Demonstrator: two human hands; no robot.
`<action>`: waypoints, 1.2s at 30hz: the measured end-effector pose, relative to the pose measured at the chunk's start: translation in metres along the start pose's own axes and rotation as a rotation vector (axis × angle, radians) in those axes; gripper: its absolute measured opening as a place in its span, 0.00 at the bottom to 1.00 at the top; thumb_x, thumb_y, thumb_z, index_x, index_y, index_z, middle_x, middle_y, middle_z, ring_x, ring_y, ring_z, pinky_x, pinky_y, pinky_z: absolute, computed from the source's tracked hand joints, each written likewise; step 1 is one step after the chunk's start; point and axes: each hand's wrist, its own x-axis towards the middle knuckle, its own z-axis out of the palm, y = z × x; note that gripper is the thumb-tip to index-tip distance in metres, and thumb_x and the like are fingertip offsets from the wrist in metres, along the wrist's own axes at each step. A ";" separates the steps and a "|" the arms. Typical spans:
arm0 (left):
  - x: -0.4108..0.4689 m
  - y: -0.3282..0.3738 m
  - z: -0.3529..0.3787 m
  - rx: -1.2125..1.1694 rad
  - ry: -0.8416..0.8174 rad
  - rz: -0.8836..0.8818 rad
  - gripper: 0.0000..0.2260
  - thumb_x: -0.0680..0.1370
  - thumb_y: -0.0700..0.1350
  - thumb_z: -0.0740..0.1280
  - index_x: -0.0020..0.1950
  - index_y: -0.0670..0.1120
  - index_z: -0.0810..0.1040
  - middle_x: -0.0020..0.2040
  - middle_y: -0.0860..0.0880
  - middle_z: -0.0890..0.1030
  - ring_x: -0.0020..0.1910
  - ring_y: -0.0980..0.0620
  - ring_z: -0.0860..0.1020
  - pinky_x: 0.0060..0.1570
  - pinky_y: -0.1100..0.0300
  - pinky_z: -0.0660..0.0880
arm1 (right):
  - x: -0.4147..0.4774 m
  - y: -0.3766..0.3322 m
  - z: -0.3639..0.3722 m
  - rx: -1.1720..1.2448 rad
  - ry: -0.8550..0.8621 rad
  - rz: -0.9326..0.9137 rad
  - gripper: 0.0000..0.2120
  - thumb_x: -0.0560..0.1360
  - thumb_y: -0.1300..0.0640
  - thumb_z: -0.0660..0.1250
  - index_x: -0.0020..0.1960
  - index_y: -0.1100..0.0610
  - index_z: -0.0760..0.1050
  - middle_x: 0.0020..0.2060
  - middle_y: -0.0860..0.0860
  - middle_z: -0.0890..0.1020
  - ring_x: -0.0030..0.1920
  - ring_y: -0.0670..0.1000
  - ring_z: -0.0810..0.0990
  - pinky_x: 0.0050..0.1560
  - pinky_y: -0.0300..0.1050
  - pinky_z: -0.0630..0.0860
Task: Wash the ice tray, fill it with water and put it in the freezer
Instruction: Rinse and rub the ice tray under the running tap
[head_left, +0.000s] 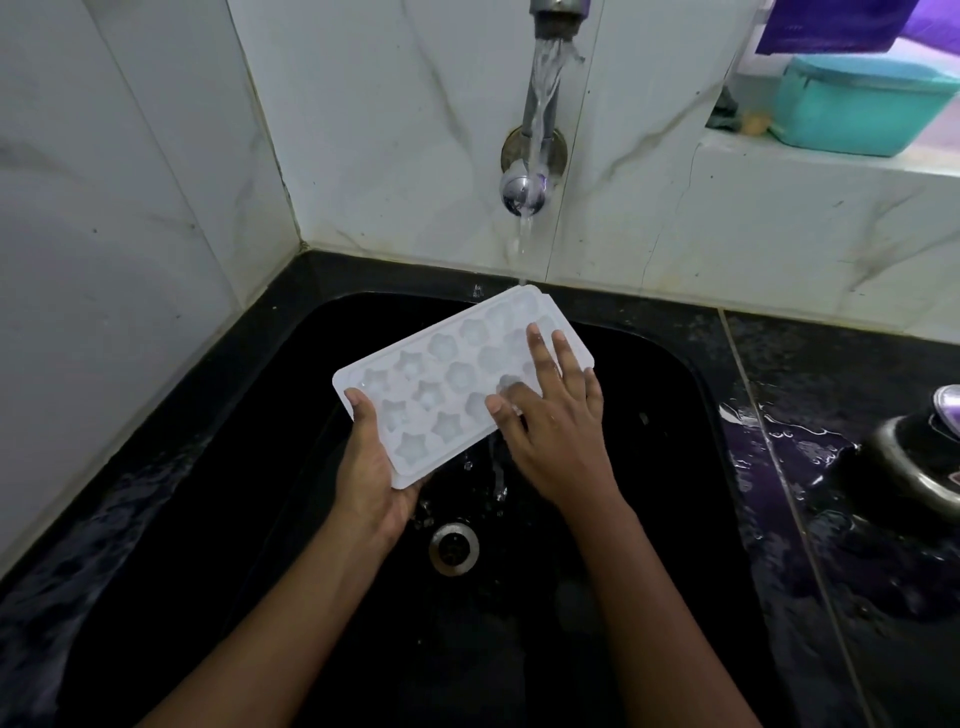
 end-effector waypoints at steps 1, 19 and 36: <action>0.000 0.001 0.000 -0.003 0.005 0.000 0.28 0.79 0.66 0.50 0.64 0.48 0.76 0.58 0.46 0.84 0.56 0.47 0.83 0.55 0.50 0.77 | 0.001 0.003 -0.002 -0.006 -0.003 -0.002 0.28 0.76 0.37 0.45 0.53 0.49 0.79 0.77 0.48 0.53 0.76 0.48 0.43 0.72 0.56 0.43; -0.009 0.000 0.015 0.071 -0.006 -0.088 0.33 0.69 0.67 0.56 0.65 0.47 0.75 0.56 0.46 0.84 0.53 0.46 0.84 0.49 0.49 0.81 | 0.009 0.019 -0.029 0.124 0.213 0.111 0.21 0.76 0.41 0.53 0.44 0.53 0.80 0.70 0.48 0.70 0.73 0.49 0.60 0.64 0.45 0.53; 0.005 -0.007 0.038 -0.021 -0.015 -0.138 0.30 0.77 0.67 0.52 0.63 0.45 0.77 0.56 0.42 0.84 0.54 0.42 0.83 0.53 0.44 0.78 | 0.030 -0.009 -0.033 -0.067 -0.006 0.032 0.16 0.78 0.46 0.57 0.61 0.50 0.75 0.77 0.50 0.53 0.76 0.52 0.46 0.70 0.61 0.50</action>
